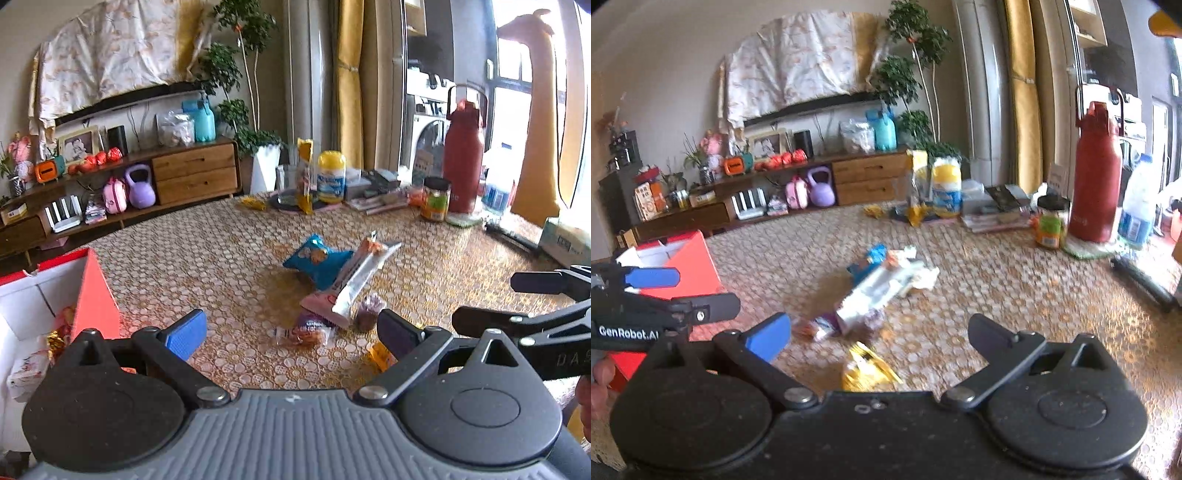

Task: Organize snacks
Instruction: 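Move both tools back toward the remaining snacks on the table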

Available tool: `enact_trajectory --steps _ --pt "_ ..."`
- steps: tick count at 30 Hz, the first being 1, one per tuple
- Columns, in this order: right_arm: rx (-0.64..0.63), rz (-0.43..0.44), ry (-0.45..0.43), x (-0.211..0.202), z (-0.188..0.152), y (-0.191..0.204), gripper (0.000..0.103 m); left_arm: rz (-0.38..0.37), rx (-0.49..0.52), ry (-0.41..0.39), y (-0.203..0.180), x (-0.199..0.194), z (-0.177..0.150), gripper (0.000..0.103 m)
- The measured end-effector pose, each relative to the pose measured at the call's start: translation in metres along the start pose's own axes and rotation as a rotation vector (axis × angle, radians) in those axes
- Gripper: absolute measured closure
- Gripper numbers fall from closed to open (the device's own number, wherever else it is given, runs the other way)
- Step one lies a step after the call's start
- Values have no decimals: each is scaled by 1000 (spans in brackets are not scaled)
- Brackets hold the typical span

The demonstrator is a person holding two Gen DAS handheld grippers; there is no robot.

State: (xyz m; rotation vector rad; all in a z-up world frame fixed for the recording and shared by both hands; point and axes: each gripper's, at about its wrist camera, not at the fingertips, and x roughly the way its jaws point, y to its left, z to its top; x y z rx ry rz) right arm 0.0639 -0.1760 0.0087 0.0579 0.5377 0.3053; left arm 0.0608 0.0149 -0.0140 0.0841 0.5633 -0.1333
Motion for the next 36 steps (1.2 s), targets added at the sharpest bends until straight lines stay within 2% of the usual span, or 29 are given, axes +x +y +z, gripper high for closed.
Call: enact_trajectory --steps 8,17,18,20,26,28,29,32,36 --pt "4 5 95 37 -22 -6 0 -2 18 68 2 33 -10 4" --pt "-38 41 126 67 -28 3 6 -9 4 117 11 68 -12 4" --pt "-45 41 125 69 -28 4 8 -11 4 122 12 72 -12 4" --pt "-53 50 134 73 -29 6 22 -10 6 130 12 78 -12 4" --pt "-64 58 157 82 -34 8 28 -27 11 157 10 97 -12 4" --pt "-67 67 164 85 -35 8 46 -32 16 163 8 102 -13 4" --pt "-72 67 169 86 -36 8 51 -36 18 166 7 105 -13 4" --pt "-75 65 162 84 -38 5 56 -45 23 173 4 112 -14 4" --pt "-67 65 154 81 -39 0 58 -54 30 190 -1 124 -16 4"
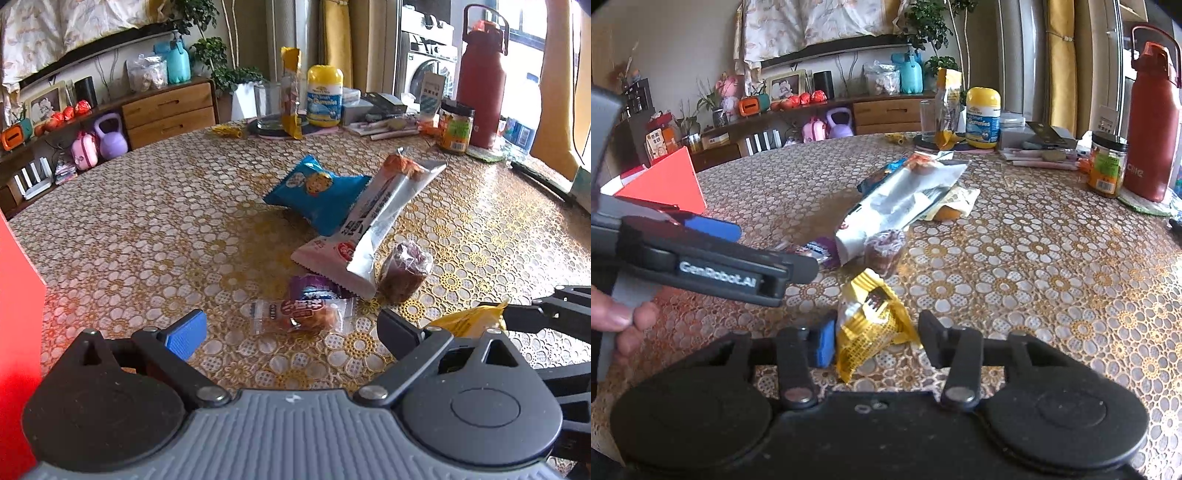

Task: Organize snacks
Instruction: 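Move both tools back toward the remaining snacks on the table, then grasp the small wrapped snack with left tool while right tool grasps the yellow wrapper, then carry the wrapped snack and yellow wrapper with both tools over the box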

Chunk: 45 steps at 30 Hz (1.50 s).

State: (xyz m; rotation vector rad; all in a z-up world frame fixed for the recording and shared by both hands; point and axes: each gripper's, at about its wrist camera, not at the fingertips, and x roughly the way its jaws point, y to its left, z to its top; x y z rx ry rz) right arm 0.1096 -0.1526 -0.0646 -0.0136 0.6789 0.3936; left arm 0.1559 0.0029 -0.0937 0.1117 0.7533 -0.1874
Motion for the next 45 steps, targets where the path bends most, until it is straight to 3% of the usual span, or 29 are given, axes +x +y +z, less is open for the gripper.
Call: enact_trajectory --steps 12,14,18,20,31,45 --pt "46 1 -28 -13 -1 -10 59 2 -3 -23 -4 15 0 7" --pt "49 2 -32 -15 0 -9 59 -21 -15 -17 -2 17 0 25" --pt "55 3 -37 -17 1 -9 59 -16 -20 -22 -2 15 2 39" --pt "55 4 -38 -17 1 -9 59 -16 -28 -21 -1 14 3 50" --pt "54 0 -58 -25 4 -3 59 -5 -54 -65 4 -13 6 52" --pt "15 15 -141 -59 18 16 59 28 -81 -242 18 -115 14 52"
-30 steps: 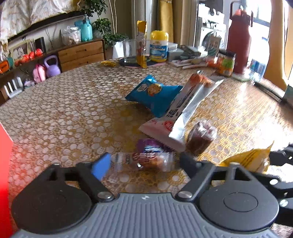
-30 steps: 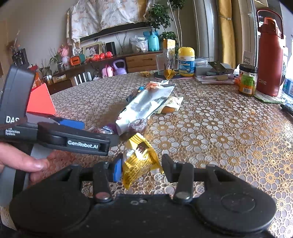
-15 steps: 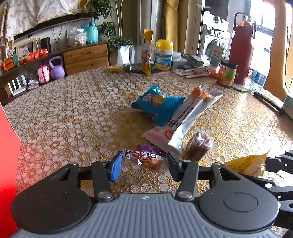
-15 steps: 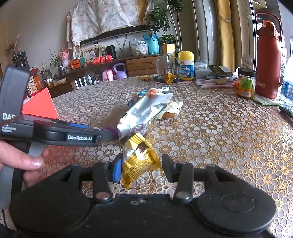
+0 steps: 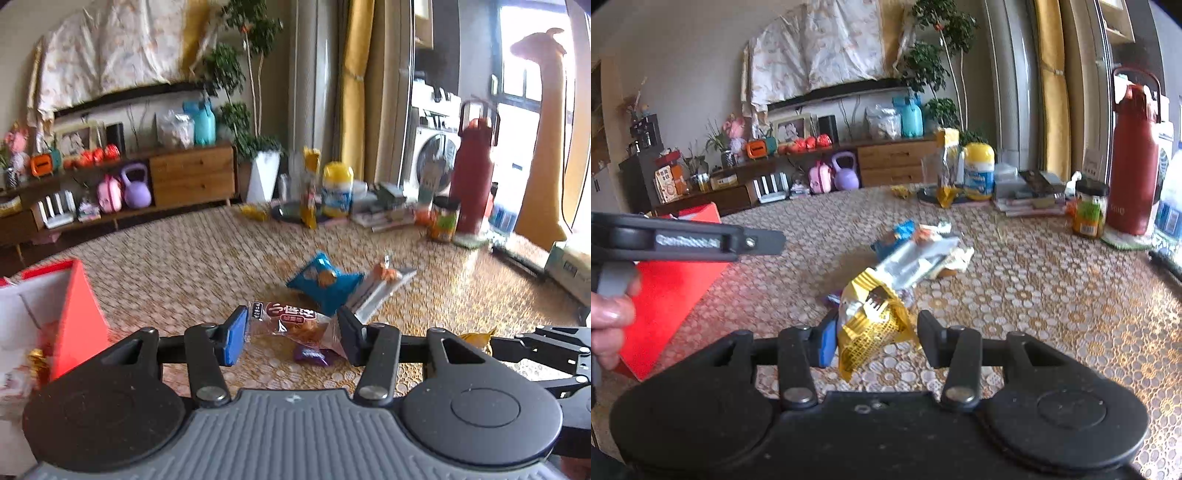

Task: Organize snacks
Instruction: 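Carry the wrapped snack and yellow wrapper with both tools over the box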

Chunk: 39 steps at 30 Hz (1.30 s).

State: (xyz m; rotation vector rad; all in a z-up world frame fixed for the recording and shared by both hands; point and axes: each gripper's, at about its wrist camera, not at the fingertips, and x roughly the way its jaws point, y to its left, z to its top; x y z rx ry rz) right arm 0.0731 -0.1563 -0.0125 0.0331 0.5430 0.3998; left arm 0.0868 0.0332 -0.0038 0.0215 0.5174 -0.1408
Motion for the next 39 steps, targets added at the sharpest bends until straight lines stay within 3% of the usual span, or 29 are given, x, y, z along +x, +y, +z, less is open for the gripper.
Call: enact_trajectory --steps 13,22,30,39 --pt "-108 84 -80 -17 28 53 59 115 -53 -95 58 -82 0 52" --pt "-207 208 -119 -10 54 118 59 219 -101 -111 111 -124 -15 52" --pt "-284 336 -140 5 74 185 59 309 -148 -97 156 -143 -31 52" --pt "-337 415 -97 30 78 233 59 349 -202 -53 193 -144 -53 52"
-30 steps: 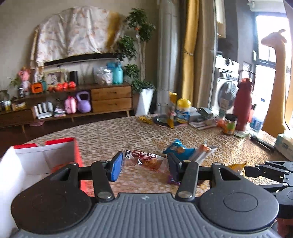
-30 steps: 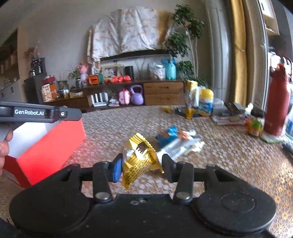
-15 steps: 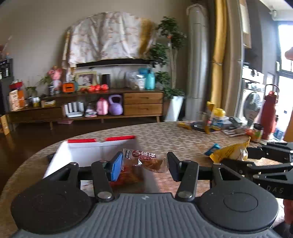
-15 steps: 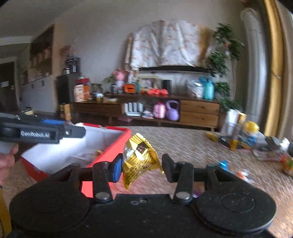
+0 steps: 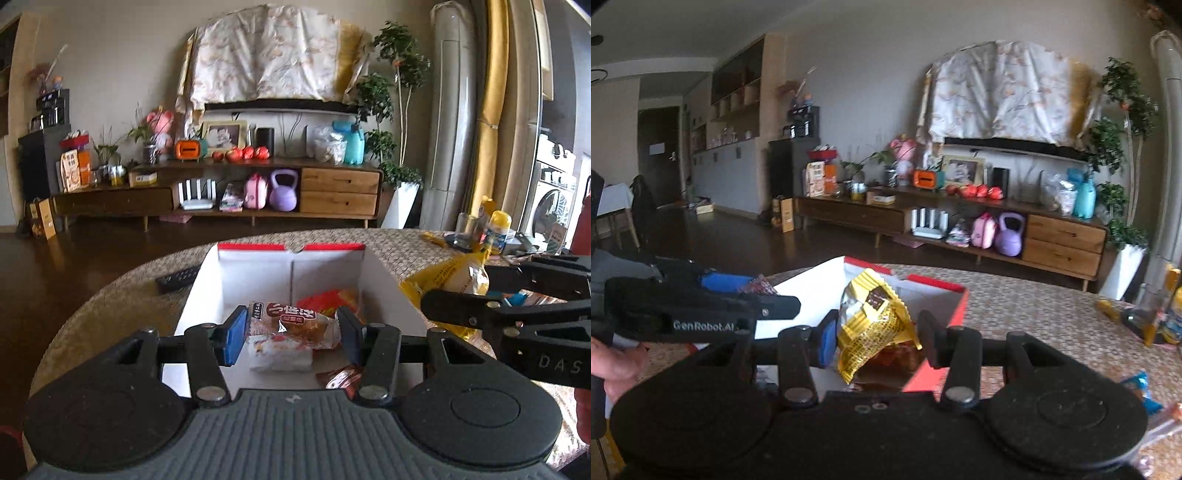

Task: Organize snacks
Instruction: 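Carry the wrapped snack and yellow wrapper with both tools over the box, then open both tools to drop the snacks into the box, then move both tools back over the remaining snacks on the table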

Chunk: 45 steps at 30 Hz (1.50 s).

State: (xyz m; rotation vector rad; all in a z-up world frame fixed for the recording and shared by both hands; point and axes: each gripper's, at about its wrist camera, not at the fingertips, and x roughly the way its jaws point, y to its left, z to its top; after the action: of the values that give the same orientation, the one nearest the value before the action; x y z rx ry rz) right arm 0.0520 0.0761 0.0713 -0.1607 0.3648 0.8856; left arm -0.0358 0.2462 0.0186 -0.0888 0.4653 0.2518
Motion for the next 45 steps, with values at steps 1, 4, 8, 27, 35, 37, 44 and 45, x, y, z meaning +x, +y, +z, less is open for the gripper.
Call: enact_trajectory --steps 1,4,8,27,35,37,44,45 --pt "-3 5 4 1 -1 2 59 4 -3 6 2 2 -2 52" --pt "0 21 35 14 -3 6 59 4 -11 24 10 8 -7 52" --pt "0 24 69 27 -7 7 59 -2 -13 42 17 15 -14 52" --pt "3 -11 142 56 -16 3 53 -4 -29 86 20 39 -19 37" --pt "16 -23 110 46 -11 -1 39 25 -28 78 17 34 -18 25" --pt "19 -24 101 41 -10 -1 39 22 -27 75 15 31 -16 25" --pt "23 -34 62 23 -3 -5 29 20 -12 57 6 17 -12 24" --pt "25 -37 55 21 -2 -6 28 22 -11 55 5 15 -11 24"
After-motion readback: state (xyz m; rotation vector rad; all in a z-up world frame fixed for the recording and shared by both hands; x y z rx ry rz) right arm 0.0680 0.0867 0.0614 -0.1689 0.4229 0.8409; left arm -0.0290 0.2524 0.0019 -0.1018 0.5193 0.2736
